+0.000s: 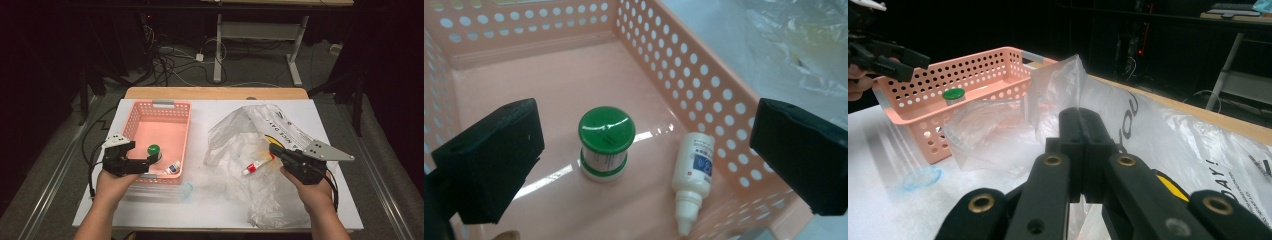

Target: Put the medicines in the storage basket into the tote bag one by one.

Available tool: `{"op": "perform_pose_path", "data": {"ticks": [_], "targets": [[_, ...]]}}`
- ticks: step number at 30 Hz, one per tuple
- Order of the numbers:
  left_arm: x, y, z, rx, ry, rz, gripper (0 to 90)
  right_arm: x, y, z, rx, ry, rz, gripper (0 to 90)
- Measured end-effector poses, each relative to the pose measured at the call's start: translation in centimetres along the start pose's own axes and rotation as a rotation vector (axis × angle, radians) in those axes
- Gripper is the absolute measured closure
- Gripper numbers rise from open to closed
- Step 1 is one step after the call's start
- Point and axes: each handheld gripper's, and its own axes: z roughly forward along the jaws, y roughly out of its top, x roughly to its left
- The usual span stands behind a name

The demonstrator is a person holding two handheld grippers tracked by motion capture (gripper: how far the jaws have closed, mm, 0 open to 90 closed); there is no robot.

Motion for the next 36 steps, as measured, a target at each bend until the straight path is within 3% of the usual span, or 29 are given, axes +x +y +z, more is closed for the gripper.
{"op": "perform_pose_path", "data": {"ticks": [2,5,11,18,27,31,36], "targets": [[-0.4,0.6,0.2,0.003,0.005,0.021,0.6,0.0,0.0,0.0,-0.001,-0.001,-0.001,90.0],[-0.4,1.6,0.7,0.015,0.001,0.02,0.6,-0.1,0.0,0.0,-0.002,0.0,-0.003,90.0],[0.4,3.3,1.9,0.062,0.024,0.036,1.7,0.0,0.1,-0.2,-0.008,-0.003,-0.001,90.0],[2.0,4.1,3.6,0.118,0.032,-0.004,5.5,-0.1,0.1,-0.2,-0.007,-0.004,0.007,90.0],[2.8,5.3,4.8,0.255,0.035,-0.005,15.4,-0.2,0.0,-0.1,-0.009,-0.001,0.007,90.0],[3.3,5.3,5.2,0.318,0.01,-0.036,19.1,-0.2,0.0,-0.3,-0.011,0.001,0.008,90.0],[3.4,5.1,5.4,0.385,0.011,-0.046,21.9,-0.3,0.1,-0.4,-0.013,-0.002,0.017,90.0]]}}
